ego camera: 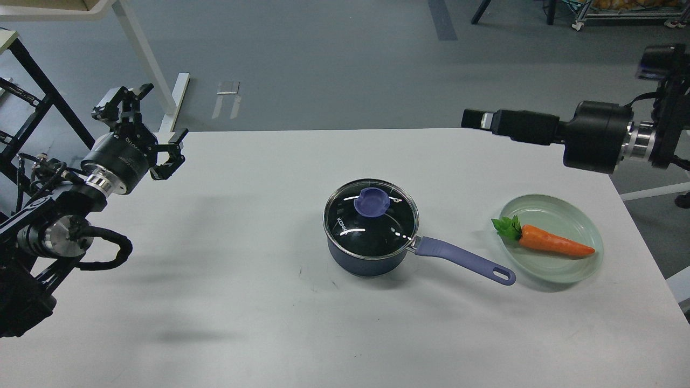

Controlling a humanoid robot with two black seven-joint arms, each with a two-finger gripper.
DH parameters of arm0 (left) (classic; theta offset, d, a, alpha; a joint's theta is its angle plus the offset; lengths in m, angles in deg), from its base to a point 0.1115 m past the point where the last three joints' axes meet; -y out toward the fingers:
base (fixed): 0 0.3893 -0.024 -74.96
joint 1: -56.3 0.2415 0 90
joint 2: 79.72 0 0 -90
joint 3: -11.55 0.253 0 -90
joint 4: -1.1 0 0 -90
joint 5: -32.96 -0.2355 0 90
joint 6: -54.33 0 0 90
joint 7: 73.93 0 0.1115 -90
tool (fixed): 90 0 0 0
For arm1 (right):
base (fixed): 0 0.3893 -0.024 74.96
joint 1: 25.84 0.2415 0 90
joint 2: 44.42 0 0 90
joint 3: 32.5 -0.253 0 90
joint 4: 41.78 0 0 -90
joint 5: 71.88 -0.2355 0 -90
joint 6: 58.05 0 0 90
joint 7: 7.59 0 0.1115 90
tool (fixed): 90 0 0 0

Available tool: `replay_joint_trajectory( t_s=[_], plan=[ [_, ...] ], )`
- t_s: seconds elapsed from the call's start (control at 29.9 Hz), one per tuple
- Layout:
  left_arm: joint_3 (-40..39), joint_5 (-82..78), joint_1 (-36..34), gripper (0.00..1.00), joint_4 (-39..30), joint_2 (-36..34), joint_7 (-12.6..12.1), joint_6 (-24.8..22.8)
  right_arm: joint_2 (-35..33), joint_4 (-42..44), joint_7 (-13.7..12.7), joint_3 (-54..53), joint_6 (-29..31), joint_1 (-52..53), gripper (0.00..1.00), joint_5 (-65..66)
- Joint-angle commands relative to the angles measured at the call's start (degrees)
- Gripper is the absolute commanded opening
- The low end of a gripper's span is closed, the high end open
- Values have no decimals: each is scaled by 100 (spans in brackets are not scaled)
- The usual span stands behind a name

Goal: Open pot lid
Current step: 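Move the right gripper toward the purple pot handle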

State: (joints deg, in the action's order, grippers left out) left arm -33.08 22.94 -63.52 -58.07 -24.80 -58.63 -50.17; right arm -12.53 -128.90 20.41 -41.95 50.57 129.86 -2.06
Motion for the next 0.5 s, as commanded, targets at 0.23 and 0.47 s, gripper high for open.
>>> replay_joint_trajectory(
  t_s=[0.23,0.47],
  plan=[
    [7,0,-173,99,-15,-43,8,8,441,-411,-1,2235,-8,1550,100,2228],
    [16,-35,-235,99,-24,-25,17,140,898,-341,-1,2930,-17,1745,100,2607]
  ],
)
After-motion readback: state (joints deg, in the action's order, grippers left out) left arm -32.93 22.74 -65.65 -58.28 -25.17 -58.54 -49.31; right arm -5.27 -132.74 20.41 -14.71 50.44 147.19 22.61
